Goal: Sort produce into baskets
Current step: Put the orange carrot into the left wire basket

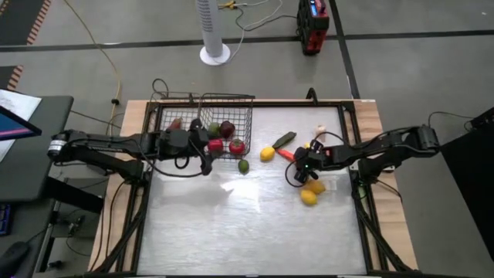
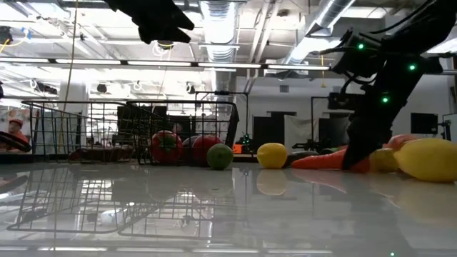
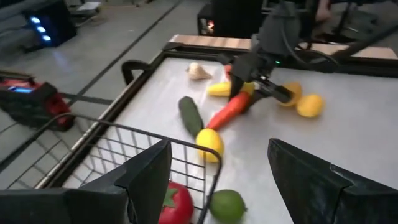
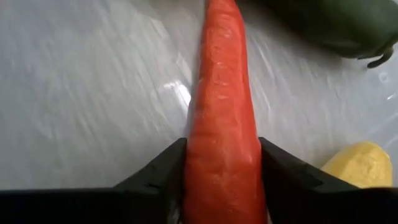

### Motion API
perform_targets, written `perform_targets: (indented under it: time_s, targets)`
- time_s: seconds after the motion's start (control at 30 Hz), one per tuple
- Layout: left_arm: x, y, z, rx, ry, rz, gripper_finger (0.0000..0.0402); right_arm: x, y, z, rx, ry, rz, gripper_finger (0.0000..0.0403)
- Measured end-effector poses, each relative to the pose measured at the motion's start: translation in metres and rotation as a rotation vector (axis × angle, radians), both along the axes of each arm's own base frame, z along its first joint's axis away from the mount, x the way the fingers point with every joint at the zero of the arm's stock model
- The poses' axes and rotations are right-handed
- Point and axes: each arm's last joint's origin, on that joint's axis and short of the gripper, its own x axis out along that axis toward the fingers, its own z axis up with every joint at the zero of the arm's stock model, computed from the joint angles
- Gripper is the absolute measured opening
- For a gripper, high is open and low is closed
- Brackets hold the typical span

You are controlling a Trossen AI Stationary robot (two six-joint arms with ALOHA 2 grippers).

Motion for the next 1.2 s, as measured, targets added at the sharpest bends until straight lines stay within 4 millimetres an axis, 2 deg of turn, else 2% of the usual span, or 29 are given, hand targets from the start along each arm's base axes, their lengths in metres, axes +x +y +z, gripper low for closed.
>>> perform_targets:
  time_s: [0.13,0.23,0.4,0.6,0.97,1.2]
  targets:
    - [0.006,-0.005,-0.007,0.006,0.034,-0.043,0.0256,0.001,0.002,0.009,-0.004,-0.027,0.024,0.0179]
    - [0.018,-0.010,-0.018,0.018,0.078,-0.059,0.0256,0.007,0.007,0.025,0.002,-0.093,0.073,0.0179]
    - [0.042,-0.019,-0.036,0.057,0.092,-0.100,0.0256,0.019,0.025,0.057,-0.012,-0.219,0.182,0.0193]
    - [0.069,-0.027,-0.046,0.096,0.132,-0.140,0.0256,0.029,0.045,0.081,-0.018,-0.286,0.277,0.0189]
    - [0.117,-0.040,-0.045,0.130,0.157,-0.268,0.0256,0.036,0.066,0.101,-0.024,-0.369,0.380,0.0192]
    - [0.129,-0.042,-0.044,0.158,0.159,-0.311,0.0256,0.036,0.075,0.104,-0.019,-0.402,0.414,0.0192]
